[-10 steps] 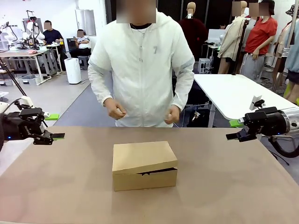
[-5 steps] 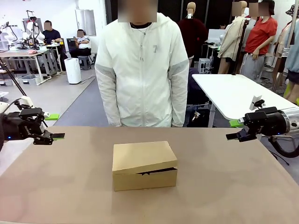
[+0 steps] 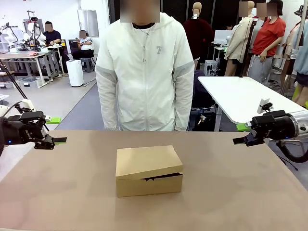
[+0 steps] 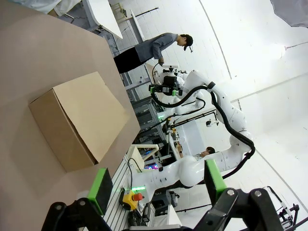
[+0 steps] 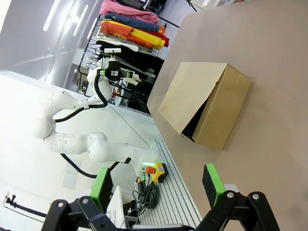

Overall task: Pack the items into the box.
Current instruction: Close the Mailer Box.

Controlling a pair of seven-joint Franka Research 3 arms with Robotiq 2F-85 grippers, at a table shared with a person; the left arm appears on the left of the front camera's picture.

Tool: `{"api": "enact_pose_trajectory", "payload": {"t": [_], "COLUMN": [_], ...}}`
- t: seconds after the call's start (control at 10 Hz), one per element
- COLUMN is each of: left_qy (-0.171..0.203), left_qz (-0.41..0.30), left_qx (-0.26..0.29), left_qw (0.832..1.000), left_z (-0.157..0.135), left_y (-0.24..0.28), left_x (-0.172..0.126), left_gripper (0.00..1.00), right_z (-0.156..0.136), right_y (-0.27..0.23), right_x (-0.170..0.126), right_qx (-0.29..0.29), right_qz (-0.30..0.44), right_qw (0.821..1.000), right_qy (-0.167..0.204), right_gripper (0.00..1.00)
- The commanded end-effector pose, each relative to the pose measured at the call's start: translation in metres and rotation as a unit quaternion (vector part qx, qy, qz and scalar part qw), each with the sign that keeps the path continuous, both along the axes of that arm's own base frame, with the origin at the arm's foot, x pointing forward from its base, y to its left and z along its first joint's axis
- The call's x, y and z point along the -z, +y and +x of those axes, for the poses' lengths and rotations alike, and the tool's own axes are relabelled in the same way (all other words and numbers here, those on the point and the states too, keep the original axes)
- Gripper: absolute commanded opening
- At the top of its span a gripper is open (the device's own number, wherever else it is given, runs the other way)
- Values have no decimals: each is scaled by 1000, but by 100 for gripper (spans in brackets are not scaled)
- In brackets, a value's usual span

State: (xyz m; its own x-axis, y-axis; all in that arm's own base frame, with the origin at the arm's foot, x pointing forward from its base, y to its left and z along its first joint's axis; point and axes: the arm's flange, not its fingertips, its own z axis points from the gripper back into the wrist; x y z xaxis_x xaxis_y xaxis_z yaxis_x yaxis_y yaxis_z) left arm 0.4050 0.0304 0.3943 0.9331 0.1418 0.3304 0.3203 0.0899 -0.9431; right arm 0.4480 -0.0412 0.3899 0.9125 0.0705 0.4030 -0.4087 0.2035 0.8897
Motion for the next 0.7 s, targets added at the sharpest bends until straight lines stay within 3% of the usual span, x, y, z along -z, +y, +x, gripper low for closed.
{"api": "enact_pose_trajectory", "payload": {"t": [0.0,0.6], "left_qy": [-3,-3], "left_qz": [4,4], "left_qx": [-1,-1], "left_qw": [1000,1000], "left_z": [-1,-1], "left_y": [0,0], "left_x": [-2,-2], "left_gripper": [100,100], "right_z": [-1,-1], "right_y": [2,2], "right_x": [-4,-4], "right_qx": [-4,-4], "right_qz": [2,2], "right_qw": [1000,1000], "right_qy": [-5,-5], "right_gripper": [100,100]}}
